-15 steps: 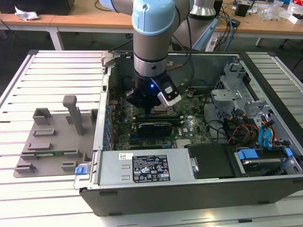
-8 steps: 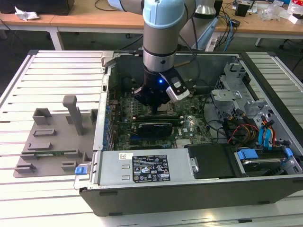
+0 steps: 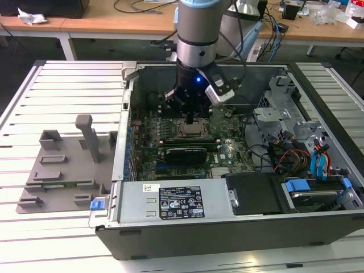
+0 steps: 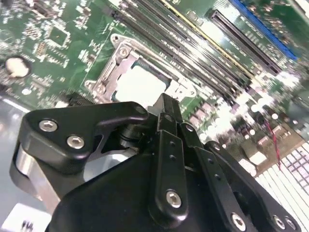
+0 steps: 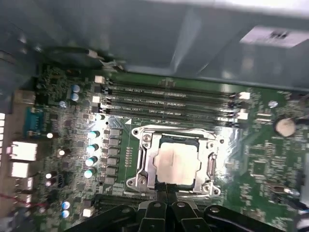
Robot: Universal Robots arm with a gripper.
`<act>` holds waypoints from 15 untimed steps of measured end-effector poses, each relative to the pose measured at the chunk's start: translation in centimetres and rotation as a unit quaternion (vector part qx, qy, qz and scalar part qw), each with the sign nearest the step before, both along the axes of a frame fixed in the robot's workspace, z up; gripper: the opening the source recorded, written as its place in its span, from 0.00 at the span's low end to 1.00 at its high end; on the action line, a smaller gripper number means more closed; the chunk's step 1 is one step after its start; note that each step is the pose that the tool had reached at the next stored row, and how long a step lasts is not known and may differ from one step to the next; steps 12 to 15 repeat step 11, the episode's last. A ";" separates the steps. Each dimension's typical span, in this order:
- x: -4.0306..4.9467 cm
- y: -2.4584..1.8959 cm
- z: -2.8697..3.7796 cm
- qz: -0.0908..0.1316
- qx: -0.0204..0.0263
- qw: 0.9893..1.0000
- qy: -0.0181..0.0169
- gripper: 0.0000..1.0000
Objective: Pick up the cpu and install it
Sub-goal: 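Install the second cpu locking lever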
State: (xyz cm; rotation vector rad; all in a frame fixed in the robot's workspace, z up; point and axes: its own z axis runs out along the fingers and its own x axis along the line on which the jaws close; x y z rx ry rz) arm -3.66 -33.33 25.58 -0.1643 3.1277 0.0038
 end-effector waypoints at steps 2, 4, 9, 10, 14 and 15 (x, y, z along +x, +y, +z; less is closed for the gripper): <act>0.00 0.10 1.24 0.000 0.000 1.000 0.000 0.11; 0.00 0.17 2.41 0.000 0.000 1.000 0.000 0.11; 0.00 0.23 4.26 0.000 -0.001 1.000 0.000 0.11; 0.00 0.23 4.26 0.000 -0.001 1.000 0.000 0.11; 0.00 0.23 4.26 0.000 -0.001 1.000 0.000 0.11; 0.00 0.23 4.26 0.000 -0.001 1.000 0.000 0.11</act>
